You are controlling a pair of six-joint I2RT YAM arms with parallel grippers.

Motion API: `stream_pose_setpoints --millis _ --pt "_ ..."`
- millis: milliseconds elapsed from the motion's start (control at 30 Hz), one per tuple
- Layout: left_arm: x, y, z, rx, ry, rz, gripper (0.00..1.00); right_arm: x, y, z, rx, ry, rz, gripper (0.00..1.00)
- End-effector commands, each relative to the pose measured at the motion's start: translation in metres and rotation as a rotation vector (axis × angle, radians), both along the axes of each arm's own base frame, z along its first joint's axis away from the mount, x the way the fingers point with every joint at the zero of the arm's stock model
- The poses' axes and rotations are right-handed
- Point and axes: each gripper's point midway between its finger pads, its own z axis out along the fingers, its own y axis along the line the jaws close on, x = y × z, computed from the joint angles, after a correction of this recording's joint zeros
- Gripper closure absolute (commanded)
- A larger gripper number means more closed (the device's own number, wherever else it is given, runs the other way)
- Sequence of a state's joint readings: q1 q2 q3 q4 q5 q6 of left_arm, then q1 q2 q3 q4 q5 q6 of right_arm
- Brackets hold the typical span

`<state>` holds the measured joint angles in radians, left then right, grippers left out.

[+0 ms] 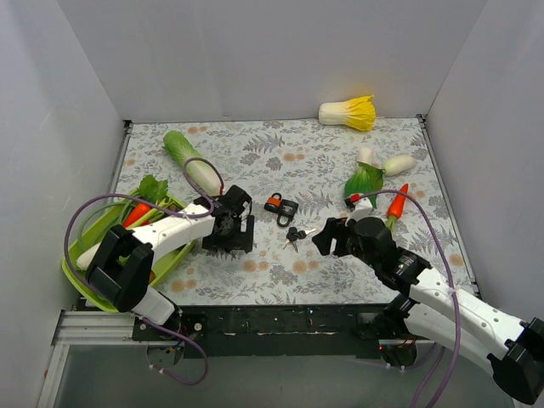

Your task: Unlock with the key

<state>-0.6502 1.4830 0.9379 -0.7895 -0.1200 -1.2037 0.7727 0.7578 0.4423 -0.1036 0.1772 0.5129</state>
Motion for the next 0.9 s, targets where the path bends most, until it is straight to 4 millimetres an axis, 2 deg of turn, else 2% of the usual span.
stream_pose_setpoints --millis 0,167,267,367,400,500,600,867 --pt "0.005 0.015 -0.011 0.089 0.006 0.033 0.1 0.004 -0.002 0.015 0.029 -0.048 -0.019 0.25" --pt "0.024 0.017 -0.018 0.125 -0.018 0.016 0.17 0.003 -0.006 0.015 0.045 -0.06 -0.036 0.25" --pt "0.029 0.016 -0.024 0.122 -0.003 0.008 0.2 0.002 -0.008 0.013 0.036 -0.052 -0.036 0.25" --pt "0.028 0.008 -0.031 0.095 0.022 -0.008 0.28 0.002 -0.01 0.011 0.026 -0.051 -0.045 0.25" --pt "0.027 0.004 -0.033 0.078 0.034 -0.016 0.33 0.002 -0.01 0.011 0.025 -0.052 -0.048 0.25" --pt "0.033 -0.008 -0.031 0.025 0.025 -0.025 0.43 0.003 -0.011 0.009 0.021 -0.051 -0.052 0.25" --pt "0.037 -0.025 -0.026 -0.036 0.015 -0.028 0.46 0.004 -0.009 0.01 0.023 -0.049 -0.046 0.25" --pt "0.033 -0.098 -0.014 -0.216 -0.011 -0.087 0.46 0.003 -0.007 0.005 0.019 -0.03 -0.045 0.26"
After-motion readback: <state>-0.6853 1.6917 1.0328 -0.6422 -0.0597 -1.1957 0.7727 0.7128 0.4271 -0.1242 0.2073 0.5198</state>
